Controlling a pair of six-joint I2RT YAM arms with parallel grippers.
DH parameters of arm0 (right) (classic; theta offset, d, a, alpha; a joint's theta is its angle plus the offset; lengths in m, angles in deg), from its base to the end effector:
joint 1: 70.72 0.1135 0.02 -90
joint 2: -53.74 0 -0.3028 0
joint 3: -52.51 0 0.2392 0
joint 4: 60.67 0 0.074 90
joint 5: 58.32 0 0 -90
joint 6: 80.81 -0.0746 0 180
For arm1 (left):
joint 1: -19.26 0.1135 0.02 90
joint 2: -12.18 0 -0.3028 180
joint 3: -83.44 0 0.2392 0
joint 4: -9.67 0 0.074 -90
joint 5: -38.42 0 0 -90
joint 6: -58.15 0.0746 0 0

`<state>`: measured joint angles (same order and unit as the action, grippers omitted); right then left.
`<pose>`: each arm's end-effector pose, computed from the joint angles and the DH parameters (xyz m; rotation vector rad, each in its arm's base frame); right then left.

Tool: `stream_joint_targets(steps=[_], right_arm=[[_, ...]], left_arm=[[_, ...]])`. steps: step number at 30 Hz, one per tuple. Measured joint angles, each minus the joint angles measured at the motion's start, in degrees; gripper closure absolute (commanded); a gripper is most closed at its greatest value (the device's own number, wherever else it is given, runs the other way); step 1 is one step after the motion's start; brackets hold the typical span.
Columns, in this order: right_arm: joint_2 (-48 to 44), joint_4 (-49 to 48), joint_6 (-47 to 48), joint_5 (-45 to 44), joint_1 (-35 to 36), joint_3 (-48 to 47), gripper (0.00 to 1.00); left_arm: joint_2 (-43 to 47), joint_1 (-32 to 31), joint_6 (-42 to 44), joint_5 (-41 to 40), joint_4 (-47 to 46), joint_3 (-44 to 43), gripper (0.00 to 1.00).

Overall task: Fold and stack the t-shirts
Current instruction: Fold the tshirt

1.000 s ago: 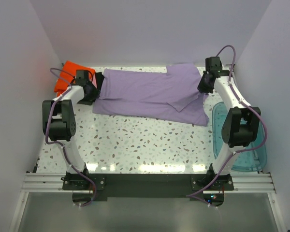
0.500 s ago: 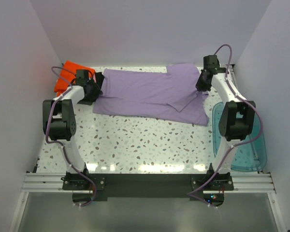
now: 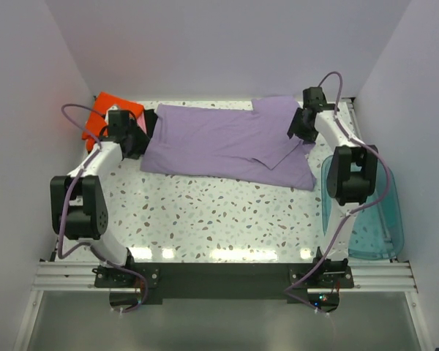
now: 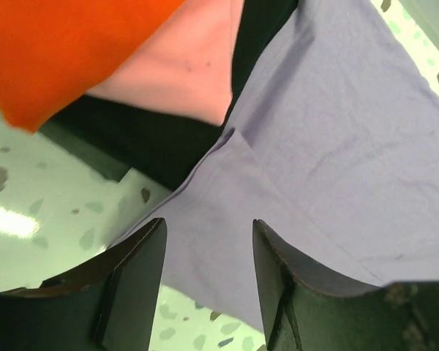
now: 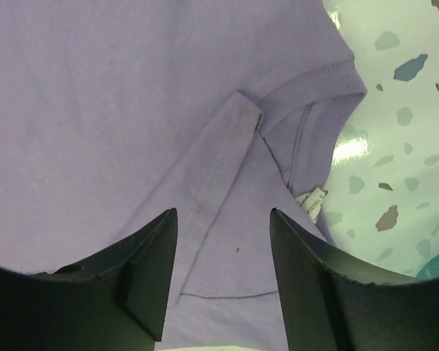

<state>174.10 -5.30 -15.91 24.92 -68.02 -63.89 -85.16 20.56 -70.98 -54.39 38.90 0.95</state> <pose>0.4871 0.0142 0.2309 0.5452 2.5369 0.0222 0.3964 0.0127 0.2492 -0.8366 2.2012 -0.2687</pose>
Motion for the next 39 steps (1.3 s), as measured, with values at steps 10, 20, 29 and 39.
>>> stream_joint_targets(steps=[10,20,29,39], right_arm=[[-12.63,-4.07,-2.19,-1.36,7.63,17.75,0.48],[-11.54,-7.08,-5.4,-1.51,12.28,20.33,0.48],[-10.71,-8.52,-6.4,-1.64,12.2,21.29,0.48],[-10.08,-9.33,-6.4,-1.57,12.2,21.79,0.48]], left_arm=[[7.04,-6.71,-5.33,-7.98,0.0,14.91,0.54],[6.23,-6.62,-8.57,-7.93,-2.89,20.15,0.48],[5.66,-6.49,-10.05,-9.38,-5.27,20.98,0.48],[4.52,-3.91,-10.91,-10.51,-6.8,20.96,0.48]])
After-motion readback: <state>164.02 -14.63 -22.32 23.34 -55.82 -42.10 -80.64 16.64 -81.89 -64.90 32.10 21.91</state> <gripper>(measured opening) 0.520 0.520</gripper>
